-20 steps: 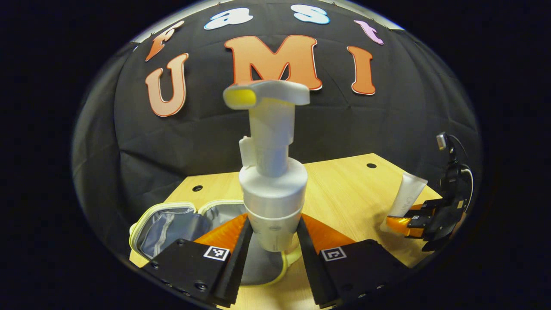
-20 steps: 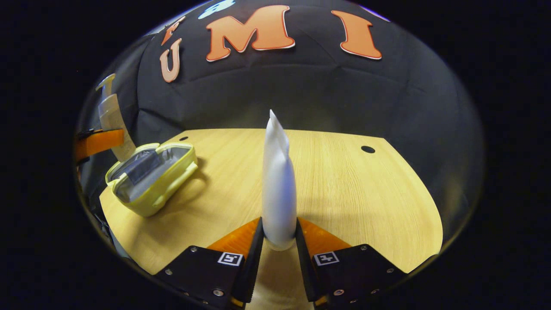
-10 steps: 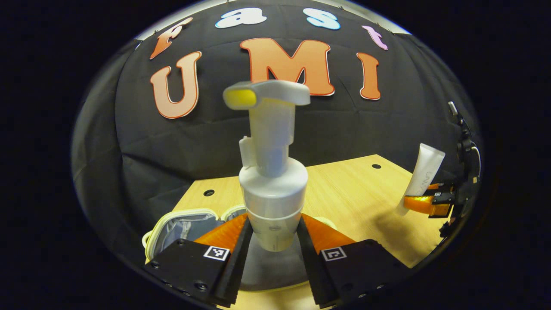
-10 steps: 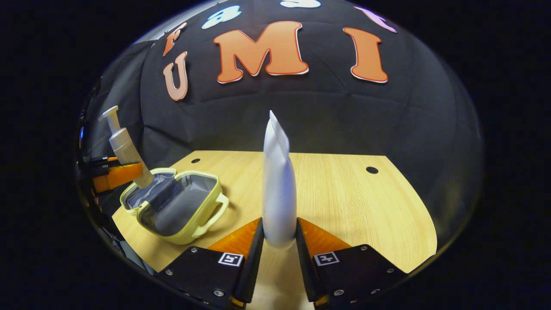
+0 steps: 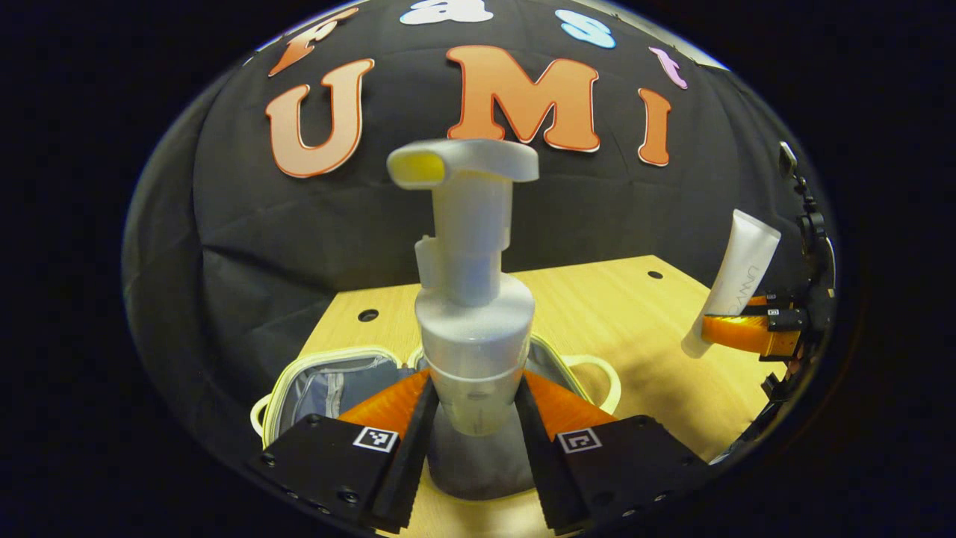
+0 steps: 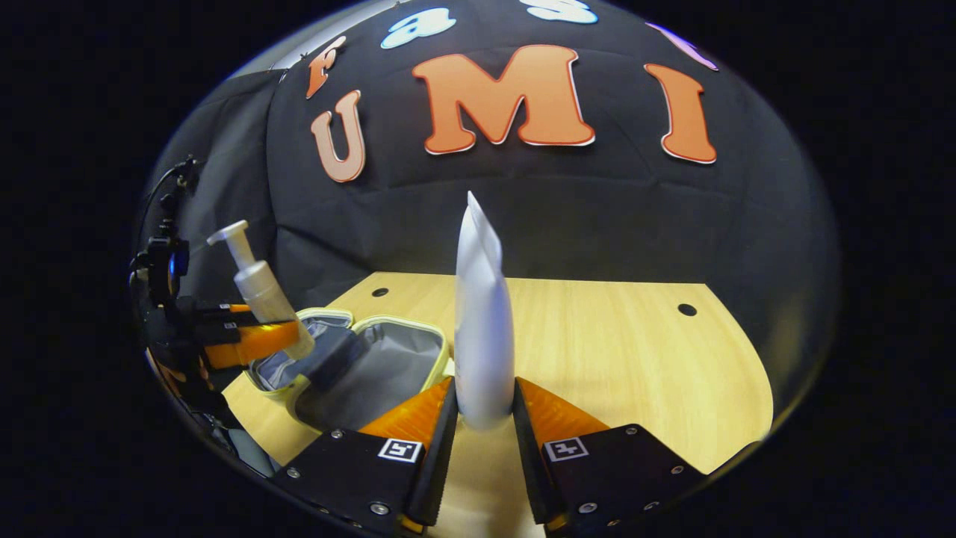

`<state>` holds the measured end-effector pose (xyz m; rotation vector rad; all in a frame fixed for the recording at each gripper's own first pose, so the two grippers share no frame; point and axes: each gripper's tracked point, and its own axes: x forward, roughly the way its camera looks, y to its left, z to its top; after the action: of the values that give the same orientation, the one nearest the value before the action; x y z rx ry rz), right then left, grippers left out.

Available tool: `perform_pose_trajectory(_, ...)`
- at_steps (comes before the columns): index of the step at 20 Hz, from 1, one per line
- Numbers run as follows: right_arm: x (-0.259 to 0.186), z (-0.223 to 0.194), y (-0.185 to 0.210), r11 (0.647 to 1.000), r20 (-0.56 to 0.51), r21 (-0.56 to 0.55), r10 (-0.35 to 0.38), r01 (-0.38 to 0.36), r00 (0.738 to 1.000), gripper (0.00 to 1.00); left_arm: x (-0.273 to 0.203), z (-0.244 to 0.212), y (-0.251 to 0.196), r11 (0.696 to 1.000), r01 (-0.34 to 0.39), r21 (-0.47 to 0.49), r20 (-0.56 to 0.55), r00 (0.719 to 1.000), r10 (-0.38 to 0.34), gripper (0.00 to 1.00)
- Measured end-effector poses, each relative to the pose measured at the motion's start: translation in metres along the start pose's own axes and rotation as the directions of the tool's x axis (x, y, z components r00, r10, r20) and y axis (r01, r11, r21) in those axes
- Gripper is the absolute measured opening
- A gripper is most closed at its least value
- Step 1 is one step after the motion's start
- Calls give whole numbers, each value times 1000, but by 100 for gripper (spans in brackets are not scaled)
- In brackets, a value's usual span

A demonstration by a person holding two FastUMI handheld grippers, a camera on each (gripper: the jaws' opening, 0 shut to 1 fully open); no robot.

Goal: First open the suitcase, pack the skin care products into it, and then close the suitcase.

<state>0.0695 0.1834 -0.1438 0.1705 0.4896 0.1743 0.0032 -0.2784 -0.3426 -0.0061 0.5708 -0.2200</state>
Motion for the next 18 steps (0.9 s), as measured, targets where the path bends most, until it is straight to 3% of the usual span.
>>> perform_pose_trajectory(9,24,-7,65,994,-61,26,103,-102,993,46,31,-58,3,995,68,-67,-225,971,-81,63)
perform_pose_trajectory(18,38,-21,92,986,-113,84,152,-143,982,46,55,-103,-7,992,82,-98,-434,894,-117,64)
